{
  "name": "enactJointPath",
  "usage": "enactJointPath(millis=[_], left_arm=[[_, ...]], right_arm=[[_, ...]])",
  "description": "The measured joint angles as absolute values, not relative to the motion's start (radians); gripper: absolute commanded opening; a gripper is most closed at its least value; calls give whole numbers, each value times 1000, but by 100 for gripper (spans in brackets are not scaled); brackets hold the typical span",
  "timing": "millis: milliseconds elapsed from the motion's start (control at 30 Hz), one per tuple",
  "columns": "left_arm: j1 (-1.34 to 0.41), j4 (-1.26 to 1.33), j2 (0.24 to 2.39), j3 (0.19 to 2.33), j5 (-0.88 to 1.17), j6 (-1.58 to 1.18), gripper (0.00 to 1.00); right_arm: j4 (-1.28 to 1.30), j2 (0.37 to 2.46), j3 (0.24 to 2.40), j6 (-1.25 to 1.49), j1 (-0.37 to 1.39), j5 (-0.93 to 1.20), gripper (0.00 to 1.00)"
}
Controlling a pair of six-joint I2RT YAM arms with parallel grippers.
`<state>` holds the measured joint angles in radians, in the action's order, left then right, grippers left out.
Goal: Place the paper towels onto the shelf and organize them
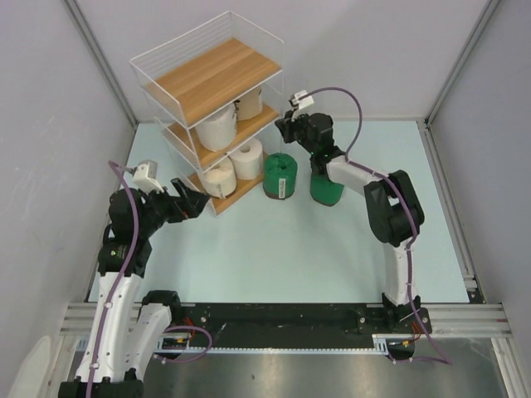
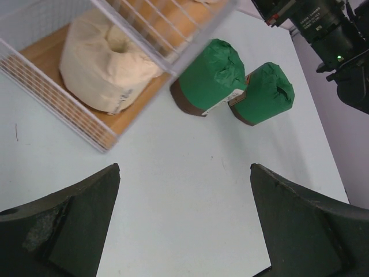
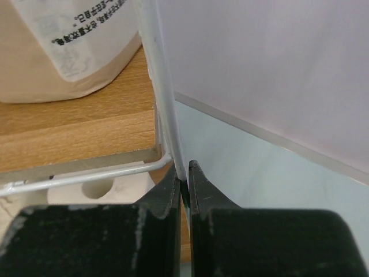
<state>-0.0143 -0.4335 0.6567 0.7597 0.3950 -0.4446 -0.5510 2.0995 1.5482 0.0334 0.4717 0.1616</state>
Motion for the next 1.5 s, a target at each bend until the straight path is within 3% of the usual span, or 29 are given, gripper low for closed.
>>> enactJointPath(millis=[700,933,1167,1433,1500], left_arm=[[-14,-465,571,724,399,-471,100],[-14,-482,540,710,403,-474,100],[-14,-488,517,692,404,-474,100],[-14,-493,514,662,406,-474,100],[-14,-493,514,657,408,-474,100]], right_arm=[[-154,1478,1042,15,395,-106,0],[12,1268,942,81,517,-283,0],[91,1168,897,142,697,-353,0],[92,1109,839,159,650,-429,0],[101,1103,838,170,622,-437,6]])
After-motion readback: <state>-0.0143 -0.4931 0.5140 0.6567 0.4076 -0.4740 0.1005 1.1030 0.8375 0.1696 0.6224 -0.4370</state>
